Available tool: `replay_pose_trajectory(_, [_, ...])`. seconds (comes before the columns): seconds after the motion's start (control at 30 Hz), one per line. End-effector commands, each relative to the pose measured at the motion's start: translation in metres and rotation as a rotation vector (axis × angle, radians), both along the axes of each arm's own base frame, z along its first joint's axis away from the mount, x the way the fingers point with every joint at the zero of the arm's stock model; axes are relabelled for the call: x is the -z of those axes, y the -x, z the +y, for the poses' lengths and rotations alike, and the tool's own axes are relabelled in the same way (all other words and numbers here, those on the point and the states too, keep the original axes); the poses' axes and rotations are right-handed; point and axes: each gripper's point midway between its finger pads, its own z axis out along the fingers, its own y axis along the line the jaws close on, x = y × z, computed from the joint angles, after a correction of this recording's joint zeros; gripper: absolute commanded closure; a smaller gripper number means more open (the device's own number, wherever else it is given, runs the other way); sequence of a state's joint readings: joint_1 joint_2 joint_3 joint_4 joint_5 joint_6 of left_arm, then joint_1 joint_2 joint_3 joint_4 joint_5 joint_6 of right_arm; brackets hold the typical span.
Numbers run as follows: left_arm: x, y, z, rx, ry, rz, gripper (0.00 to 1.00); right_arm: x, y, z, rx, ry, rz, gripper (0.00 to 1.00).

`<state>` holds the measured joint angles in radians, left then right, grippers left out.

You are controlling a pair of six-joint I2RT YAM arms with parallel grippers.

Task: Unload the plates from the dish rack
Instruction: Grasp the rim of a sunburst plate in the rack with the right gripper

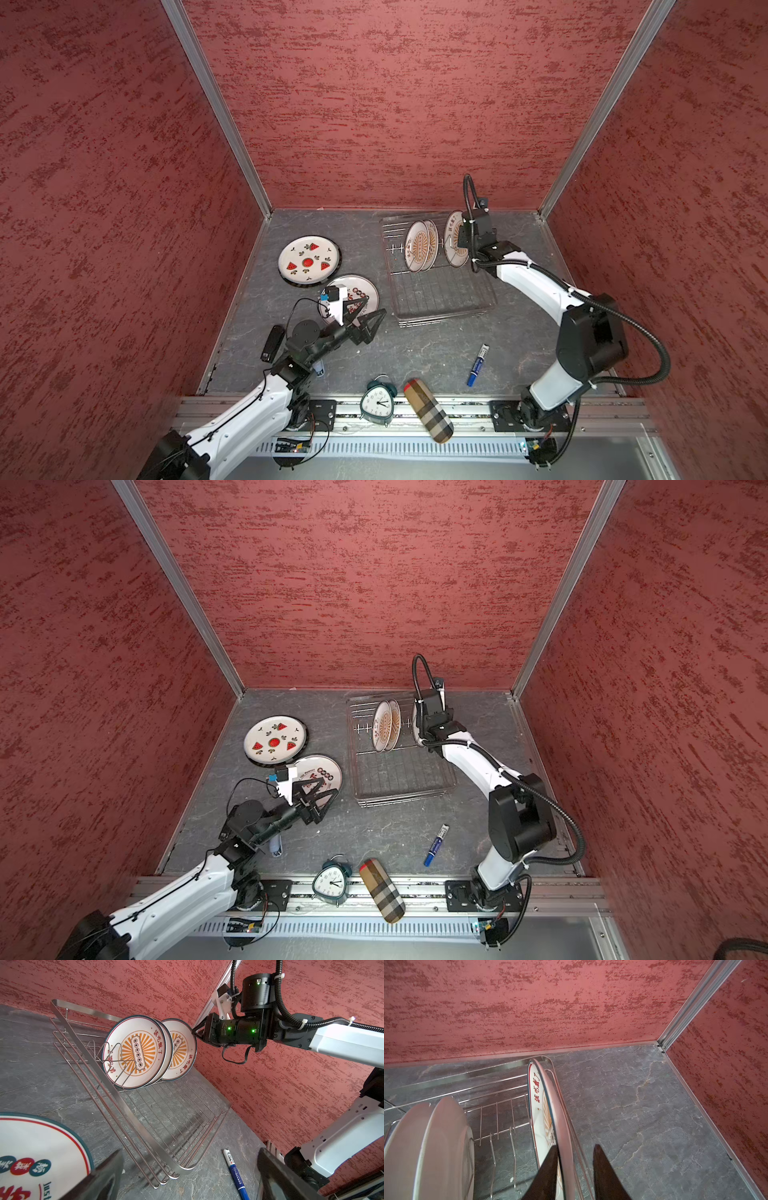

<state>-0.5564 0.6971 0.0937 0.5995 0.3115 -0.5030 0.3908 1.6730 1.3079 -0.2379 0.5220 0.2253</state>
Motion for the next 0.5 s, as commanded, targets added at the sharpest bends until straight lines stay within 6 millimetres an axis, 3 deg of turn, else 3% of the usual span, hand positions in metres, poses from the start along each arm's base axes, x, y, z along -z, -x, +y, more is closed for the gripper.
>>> replay_pose_trajectory(0.0, [-0.013, -0.002, -0.002, -0.006, 0.005, -0.047, 0.01, 0.001, -0.004, 0.001, -0.012, 0.028, 0.025, 0.72])
replay_pose_trajectory(0.47, [-0.010, -0.006, -0.003, -0.016, -0.005, -0.033, 0.01, 0.026, -0.018, 0.004, 0.006, 0.094, 0.089, 0.90])
